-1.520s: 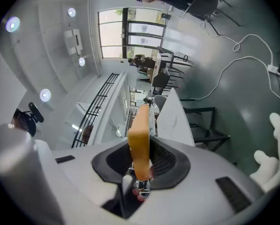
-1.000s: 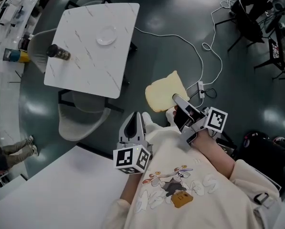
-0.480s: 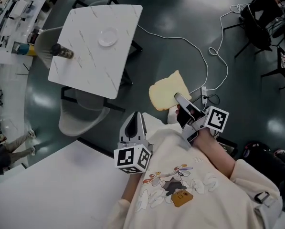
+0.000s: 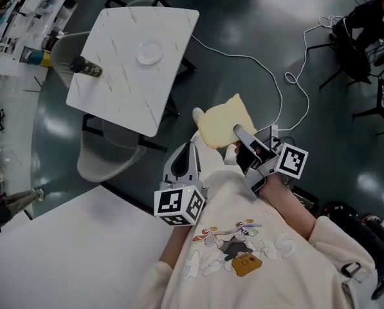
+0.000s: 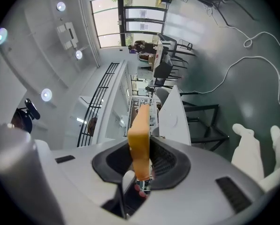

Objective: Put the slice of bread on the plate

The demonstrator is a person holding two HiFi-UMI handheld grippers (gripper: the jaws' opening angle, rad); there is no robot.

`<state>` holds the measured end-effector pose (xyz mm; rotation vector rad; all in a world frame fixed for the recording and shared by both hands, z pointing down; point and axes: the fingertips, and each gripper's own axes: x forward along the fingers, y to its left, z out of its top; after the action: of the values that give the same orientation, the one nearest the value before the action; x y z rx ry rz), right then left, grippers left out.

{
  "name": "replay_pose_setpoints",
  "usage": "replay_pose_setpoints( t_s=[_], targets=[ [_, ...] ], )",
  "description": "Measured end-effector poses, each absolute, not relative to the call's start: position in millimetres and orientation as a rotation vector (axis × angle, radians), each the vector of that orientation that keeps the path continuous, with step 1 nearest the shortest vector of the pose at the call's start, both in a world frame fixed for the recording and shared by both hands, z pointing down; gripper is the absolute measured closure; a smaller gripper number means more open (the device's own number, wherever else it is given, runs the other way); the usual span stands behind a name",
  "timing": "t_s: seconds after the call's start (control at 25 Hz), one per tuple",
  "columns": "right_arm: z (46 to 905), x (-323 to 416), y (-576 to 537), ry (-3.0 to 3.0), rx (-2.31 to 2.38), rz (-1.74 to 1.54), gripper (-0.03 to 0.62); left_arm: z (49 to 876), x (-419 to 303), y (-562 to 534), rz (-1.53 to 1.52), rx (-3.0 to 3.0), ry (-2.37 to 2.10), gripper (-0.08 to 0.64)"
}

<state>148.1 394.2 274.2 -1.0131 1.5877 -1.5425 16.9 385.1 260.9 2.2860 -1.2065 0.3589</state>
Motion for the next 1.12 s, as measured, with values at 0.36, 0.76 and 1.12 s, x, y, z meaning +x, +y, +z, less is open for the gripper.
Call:
replay_pose_setpoints(
  t_s=[0.36,0.76,1.12],
  targets=[
    [290,171,307,1.569,-1.065,-1.58,0.497,273,40,290,0.317,2.257,-1.175,0.553],
    [279,159,175,1.577,-1.103,-1.595,0.497,255,30,145,0.189,2.232,-1.147,0.553],
    [267,133,76,1.622,-1.118,-1.58,0.495,259,6,52,0.193,2.21,-1.132,0.552]
  ],
)
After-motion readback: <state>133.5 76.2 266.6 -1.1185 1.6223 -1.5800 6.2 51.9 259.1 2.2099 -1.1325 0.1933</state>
